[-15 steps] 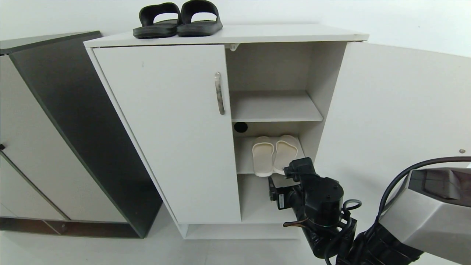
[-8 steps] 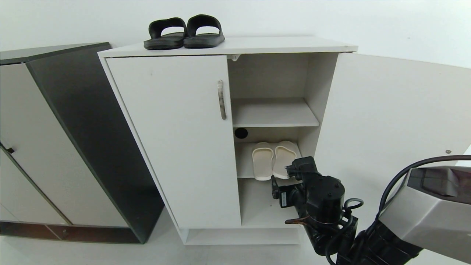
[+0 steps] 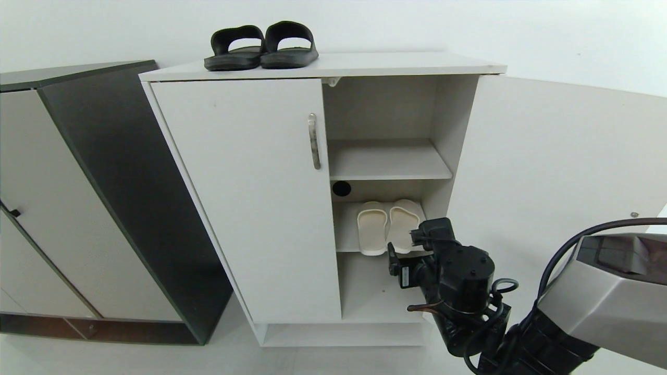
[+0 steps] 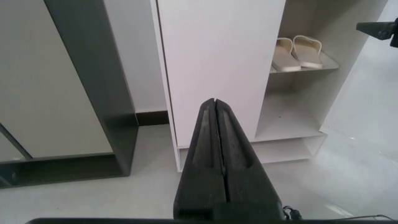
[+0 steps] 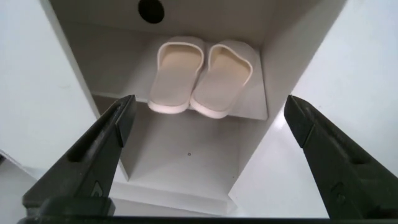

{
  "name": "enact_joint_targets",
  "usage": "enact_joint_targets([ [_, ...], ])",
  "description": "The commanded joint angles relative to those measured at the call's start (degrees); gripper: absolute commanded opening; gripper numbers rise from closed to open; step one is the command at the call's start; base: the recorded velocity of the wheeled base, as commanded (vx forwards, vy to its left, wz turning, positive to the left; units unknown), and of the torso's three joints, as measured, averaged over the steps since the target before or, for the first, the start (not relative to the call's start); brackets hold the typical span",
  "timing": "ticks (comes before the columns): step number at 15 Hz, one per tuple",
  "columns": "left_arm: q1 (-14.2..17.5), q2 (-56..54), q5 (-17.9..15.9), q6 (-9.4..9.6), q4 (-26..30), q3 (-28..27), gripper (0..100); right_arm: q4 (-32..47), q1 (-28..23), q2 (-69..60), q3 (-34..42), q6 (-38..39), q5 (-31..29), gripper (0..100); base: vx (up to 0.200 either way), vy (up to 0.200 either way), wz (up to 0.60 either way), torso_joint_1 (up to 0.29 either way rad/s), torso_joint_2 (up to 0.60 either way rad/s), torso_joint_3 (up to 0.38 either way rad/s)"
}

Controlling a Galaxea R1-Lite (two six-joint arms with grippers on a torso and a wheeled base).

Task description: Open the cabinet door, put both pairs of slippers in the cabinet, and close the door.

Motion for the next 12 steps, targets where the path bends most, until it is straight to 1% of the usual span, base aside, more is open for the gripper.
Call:
enact_joint_targets([
  [1,0.0,0.1,0.0,-0.01,0.0,0.0,0,-0.1,-0.5,0.2,0.0,-0.1,-0.5,100,0.0,0.2,0.0,-0.002,0.0,0.007],
  [8,0.0,0.1,0.0,-0.01,0.0,0.0,0,-0.1,-1.0,0.7,1.9,-1.1,-0.5,100,0.0,0.2,0.0,0.004,0.0,0.004],
  [12,0.0,0.1,0.0,-0.1,0.0,0.0,0,-1.5,-1.0,0.6,2.7,-2.2,-0.3,100,0.0,0.2,0.0,0.002,0.0,0.006],
])
